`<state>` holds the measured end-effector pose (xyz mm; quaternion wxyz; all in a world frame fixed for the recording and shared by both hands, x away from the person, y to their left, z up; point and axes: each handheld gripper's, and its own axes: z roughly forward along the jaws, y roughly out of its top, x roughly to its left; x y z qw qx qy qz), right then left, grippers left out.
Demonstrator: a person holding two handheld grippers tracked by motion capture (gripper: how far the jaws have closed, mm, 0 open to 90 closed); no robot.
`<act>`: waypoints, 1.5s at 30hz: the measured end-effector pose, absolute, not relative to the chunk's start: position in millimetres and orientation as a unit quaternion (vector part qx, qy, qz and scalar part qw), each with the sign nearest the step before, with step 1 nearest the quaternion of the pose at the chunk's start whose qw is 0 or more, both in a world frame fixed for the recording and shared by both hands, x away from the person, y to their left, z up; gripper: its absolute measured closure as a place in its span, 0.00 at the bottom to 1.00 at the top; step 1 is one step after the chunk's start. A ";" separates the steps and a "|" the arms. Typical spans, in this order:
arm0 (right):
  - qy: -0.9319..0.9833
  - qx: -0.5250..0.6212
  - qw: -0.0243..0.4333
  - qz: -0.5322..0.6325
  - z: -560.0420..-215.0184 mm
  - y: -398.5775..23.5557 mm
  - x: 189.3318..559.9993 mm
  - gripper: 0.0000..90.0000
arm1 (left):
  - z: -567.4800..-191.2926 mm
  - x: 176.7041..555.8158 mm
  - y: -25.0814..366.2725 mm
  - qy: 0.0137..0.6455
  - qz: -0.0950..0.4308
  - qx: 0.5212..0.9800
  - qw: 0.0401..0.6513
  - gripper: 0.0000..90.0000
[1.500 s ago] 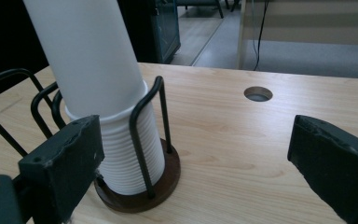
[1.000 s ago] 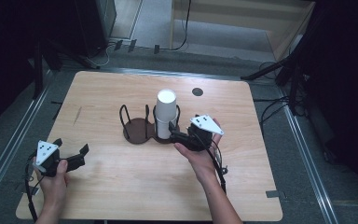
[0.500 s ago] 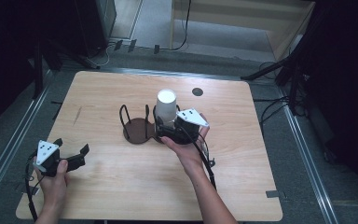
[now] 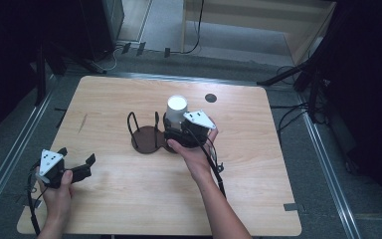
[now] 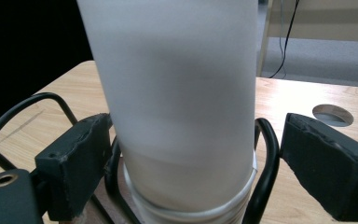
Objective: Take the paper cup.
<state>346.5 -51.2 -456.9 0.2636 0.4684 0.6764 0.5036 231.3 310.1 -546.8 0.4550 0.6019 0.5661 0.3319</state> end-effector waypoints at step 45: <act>0.653 0.457 0.294 0.528 -430.7 -43.9 348.7 0.30 | -547.1 233.4 309.2 0.568 0.331 0.606 0.449 0.00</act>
